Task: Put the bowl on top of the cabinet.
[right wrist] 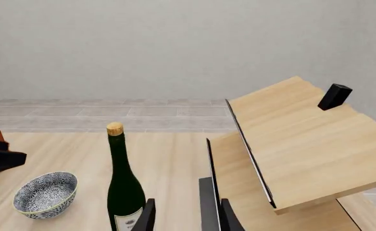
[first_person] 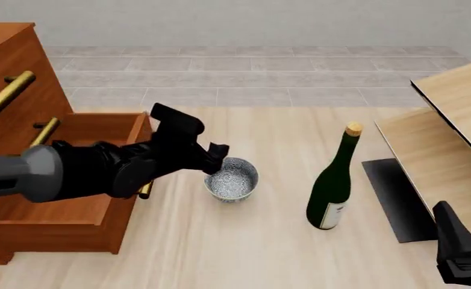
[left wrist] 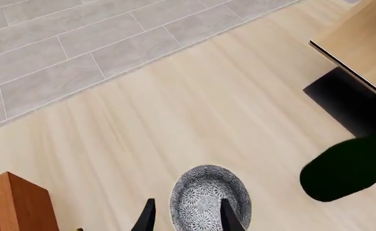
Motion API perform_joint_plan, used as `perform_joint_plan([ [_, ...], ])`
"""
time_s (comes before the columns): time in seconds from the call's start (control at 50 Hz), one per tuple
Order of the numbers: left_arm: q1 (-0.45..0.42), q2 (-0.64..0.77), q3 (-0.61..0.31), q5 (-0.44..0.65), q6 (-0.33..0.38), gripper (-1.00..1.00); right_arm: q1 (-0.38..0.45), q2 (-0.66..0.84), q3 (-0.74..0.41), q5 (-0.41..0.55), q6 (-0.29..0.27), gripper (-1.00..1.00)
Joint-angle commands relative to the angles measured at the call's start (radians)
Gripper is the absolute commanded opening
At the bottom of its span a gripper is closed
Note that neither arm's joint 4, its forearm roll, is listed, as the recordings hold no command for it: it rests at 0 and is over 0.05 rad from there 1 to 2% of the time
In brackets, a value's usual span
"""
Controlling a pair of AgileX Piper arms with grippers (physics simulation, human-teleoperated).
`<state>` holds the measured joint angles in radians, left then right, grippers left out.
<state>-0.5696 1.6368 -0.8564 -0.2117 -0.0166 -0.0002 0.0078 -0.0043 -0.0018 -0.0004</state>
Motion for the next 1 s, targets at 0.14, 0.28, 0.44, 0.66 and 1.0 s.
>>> perform_joint_plan([
  [0.14, 0.011, 0.081, -0.033, -0.018, 0.009, 1.00, 0.000, 0.000, 0.000, 0.000, 0.000, 1.00],
  [0.28, 0.016, 0.102, -0.037, -0.024, 0.007, 1.00, 0.000, 0.000, 0.000, 0.000, 0.000, 1.00],
  [0.44, 0.019, 0.122, -0.041, -0.030, 0.011, 1.00, 0.000, 0.000, 0.000, 0.000, 0.000, 1.00],
  [0.66, 0.017, 0.147, -0.048, -0.035, 0.011, 1.00, 0.000, 0.000, 0.000, 0.000, 0.000, 1.00],
  [1.0, 0.023, 0.181, -0.059, -0.046, 0.021, 1.00, 0.000, 0.000, 0.000, 0.000, 0.000, 1.00],
])
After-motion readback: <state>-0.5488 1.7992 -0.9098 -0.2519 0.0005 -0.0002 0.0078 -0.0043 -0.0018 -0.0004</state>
